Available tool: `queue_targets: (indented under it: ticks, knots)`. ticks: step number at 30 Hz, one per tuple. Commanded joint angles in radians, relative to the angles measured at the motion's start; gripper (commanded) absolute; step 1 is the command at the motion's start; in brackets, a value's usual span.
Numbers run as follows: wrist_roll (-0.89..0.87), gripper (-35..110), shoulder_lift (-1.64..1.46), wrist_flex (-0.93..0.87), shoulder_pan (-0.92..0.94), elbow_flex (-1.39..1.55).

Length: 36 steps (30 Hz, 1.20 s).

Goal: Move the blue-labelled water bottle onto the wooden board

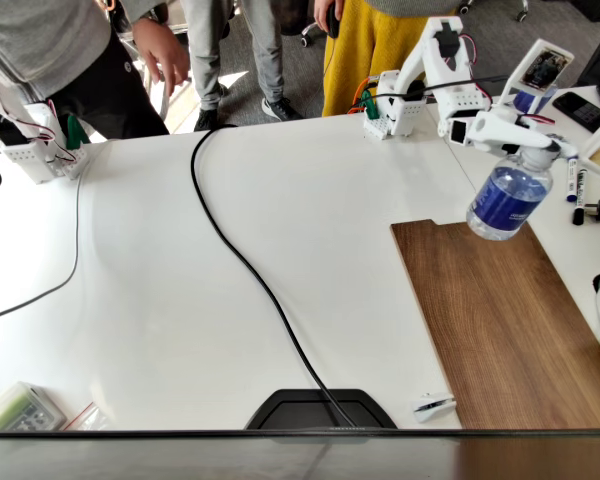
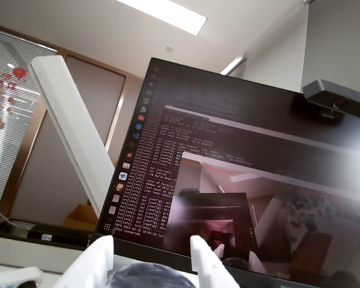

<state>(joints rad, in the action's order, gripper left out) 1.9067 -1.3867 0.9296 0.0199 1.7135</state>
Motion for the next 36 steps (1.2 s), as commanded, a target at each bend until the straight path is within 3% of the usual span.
queue_targets:
  ticks: [1, 13, 22, 36]
  knots:
    - [0.0, 0, -0.054, 0.13, -0.006, 0.08]
    - [0.021, 0, -0.02, 0.322, -0.084, 0.253]
    - [-0.002, 0, -0.057, 0.189, -0.072, 0.35]
    - [-0.057, 0, 0.124, 0.244, -0.02, 0.362]
